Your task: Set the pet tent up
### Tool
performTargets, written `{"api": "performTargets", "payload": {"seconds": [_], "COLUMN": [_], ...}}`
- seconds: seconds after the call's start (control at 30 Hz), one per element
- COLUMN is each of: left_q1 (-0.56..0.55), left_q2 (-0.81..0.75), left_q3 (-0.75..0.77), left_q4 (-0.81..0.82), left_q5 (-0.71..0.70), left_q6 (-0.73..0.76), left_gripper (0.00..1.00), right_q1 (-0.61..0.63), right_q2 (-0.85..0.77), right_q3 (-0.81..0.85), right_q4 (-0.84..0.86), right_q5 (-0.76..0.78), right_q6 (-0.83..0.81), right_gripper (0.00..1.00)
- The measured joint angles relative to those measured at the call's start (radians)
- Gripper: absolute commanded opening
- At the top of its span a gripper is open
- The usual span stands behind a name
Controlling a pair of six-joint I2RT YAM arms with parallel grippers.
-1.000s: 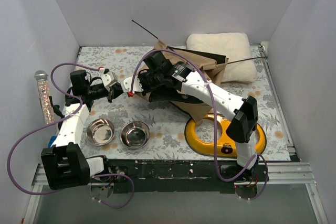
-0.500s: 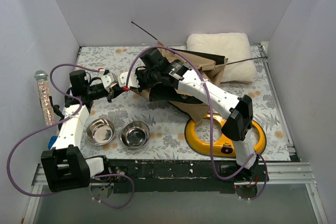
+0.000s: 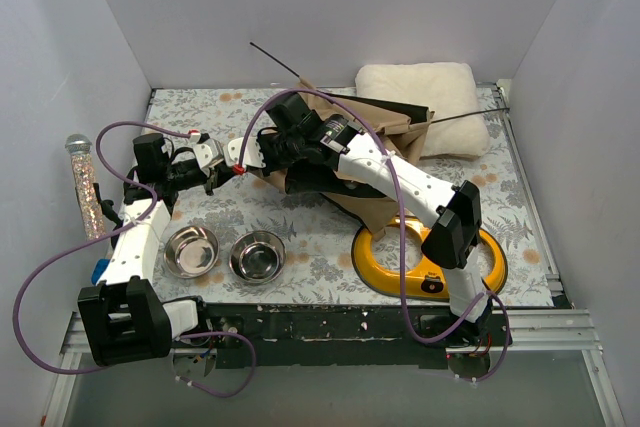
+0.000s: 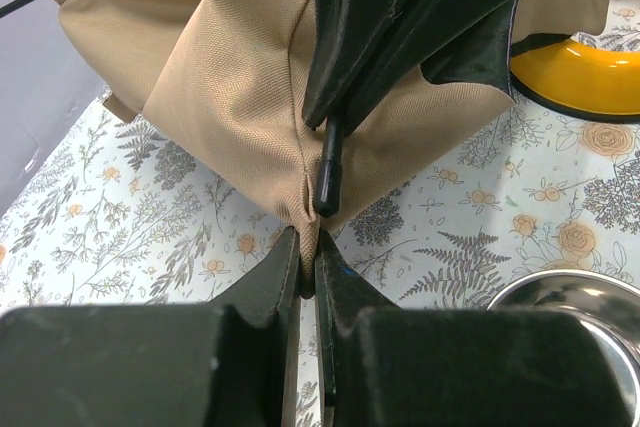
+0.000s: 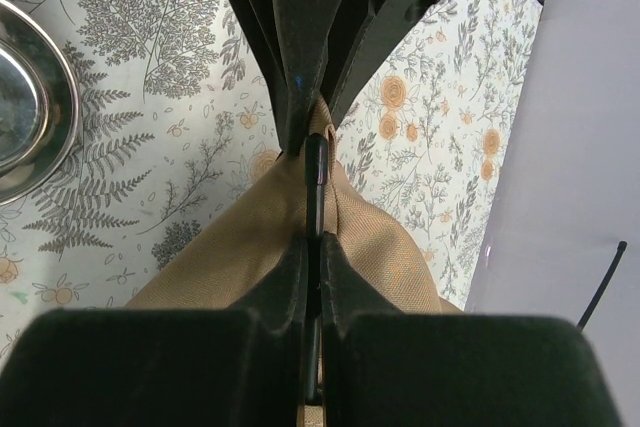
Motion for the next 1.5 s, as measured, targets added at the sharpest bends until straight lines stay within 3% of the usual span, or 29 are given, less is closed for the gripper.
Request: {"api": "performTargets", "payload": {"seconds": [0.87, 1.5], "left_q1": [0.000, 0.000], "left_q2": [0.000, 0.004], "left_q3": [0.000, 0.000], "left_q4": [-0.001, -0.024], "left_q5": [0.000, -0.014], "left_q6": [0.026, 0.022], "left_gripper": [0.00, 0.00], "right_q1": [-0.010, -0.010], "right_q2": [0.010, 0.021], "right_q3": [0.025, 0.001], "right_q4": [0.011, 0.018], "right_q5": [0.004, 0.004], "right_q6": [0.048, -0.003], "right_gripper": [0.01, 0.01]}}
